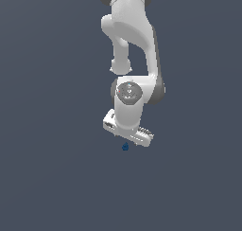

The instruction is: Pick up the object and move it to a goal position.

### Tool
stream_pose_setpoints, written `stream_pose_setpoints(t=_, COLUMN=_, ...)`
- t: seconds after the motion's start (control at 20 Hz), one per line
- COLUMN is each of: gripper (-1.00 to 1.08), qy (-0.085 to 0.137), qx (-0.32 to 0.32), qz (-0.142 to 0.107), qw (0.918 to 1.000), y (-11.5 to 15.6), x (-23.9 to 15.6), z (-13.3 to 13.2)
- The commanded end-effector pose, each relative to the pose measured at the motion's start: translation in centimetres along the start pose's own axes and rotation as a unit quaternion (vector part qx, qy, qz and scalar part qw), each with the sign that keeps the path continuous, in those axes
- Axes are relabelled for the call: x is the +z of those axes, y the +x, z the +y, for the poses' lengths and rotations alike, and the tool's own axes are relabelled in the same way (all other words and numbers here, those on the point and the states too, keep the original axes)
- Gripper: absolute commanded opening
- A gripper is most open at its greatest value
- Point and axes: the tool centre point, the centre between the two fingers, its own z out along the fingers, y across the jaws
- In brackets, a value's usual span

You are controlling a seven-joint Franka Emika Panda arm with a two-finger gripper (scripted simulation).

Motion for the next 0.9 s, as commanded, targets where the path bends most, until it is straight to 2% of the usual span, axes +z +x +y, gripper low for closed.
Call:
stream_pose_setpoints(t=0.0, gripper=1.0, qy=0.0, qx=0.011, qz=0.002, qw=0.9999, y=0.4, x=0.2, z=-0.1)
stream_pose_setpoints(t=0.4, gripper=1.0, qy=0.0, qx=0.015, qz=0.003, qw=0.9999, y=0.5, x=0.7, z=-0.1)
stream_pose_setpoints(t=0.85, gripper=1.0, qy=0.0, qx=0.017, qz=0.003, qw=0.9999, y=0.4, x=4.8, z=0.0)
